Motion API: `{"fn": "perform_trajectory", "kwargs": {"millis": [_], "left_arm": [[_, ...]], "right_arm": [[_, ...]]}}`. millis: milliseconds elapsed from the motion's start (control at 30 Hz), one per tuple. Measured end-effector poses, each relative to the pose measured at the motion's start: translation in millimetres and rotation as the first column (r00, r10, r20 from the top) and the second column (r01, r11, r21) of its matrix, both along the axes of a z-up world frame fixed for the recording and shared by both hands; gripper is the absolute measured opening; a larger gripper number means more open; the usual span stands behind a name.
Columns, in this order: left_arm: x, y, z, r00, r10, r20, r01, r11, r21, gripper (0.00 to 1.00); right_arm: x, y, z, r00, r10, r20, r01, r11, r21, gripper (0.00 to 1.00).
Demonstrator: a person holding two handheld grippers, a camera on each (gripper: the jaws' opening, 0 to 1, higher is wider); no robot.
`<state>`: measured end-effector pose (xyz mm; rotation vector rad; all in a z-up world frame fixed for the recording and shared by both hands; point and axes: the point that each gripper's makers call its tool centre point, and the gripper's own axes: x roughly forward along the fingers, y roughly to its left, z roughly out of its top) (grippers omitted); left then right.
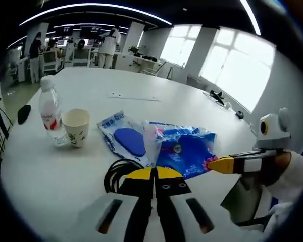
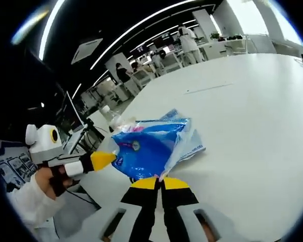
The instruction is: Arrange the tabletop items into an orderly group along one side of the table until the central work area is clear of visible clutter.
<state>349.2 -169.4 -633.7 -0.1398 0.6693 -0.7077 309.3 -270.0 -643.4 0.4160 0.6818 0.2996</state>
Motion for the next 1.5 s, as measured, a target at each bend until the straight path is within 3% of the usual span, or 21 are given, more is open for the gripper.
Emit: {"fn": "perform_trajectory", "kwargs": {"millis": [133,433,667,867,1000,1200,1367,1500], "left_arm": [[-1.1,-27,-9.4,1.0,0.006,-0.024,-0.006,1.0,0.015,0.0],[-1.6,-91,-9.7,0.999,0.015,-0.034,-0.015,1.0,0.007,0.0],[-4.0,-135,-8.7,1.0,0.012,0.0,-0.012,0.998,0.062,0.0],[-4.0,-171,-8.9,0.998,0.066,-0.022,-0.065,0.997,0.039,0.0],[-6.2,-198,-6.1,0.998,0.059,-0.007,-0.059,0.997,0.048,0.0],[-6.8,-209,-2.5,1.0,0.018,0.003,-0.018,0.995,0.095,0.0],[5.6,-210,-6.8,0.999,0.05,-0.006,-0.049,0.993,0.107,0.0],[7.2,-214,-10.8,0.998,0.055,-0.017,-0.053,0.992,0.11,0.0]], "right_arm": [[3,-32,-0.3,1.0,-0.005,-0.008,0.006,0.999,0.033,0.0],[3,-93,-9.4,1.0,-0.006,-0.019,0.007,0.998,0.055,0.0],[8,-139,-10.6,1.0,0.016,-0.012,-0.015,0.997,0.075,0.0],[8,-178,-5.6,0.999,0.038,-0.015,-0.036,0.995,0.09,0.0],[8,-204,-5.3,1.0,0.0,-0.001,0.0,0.993,0.12,0.0],[10,-215,-13.4,0.999,-0.041,-0.024,0.044,0.982,0.182,0.0],[12,-213,-8.9,1.0,-0.018,-0.006,0.019,0.986,0.164,0.0],[11,-215,-16.2,1.0,0.005,-0.02,-0.002,0.992,0.125,0.0]]}}
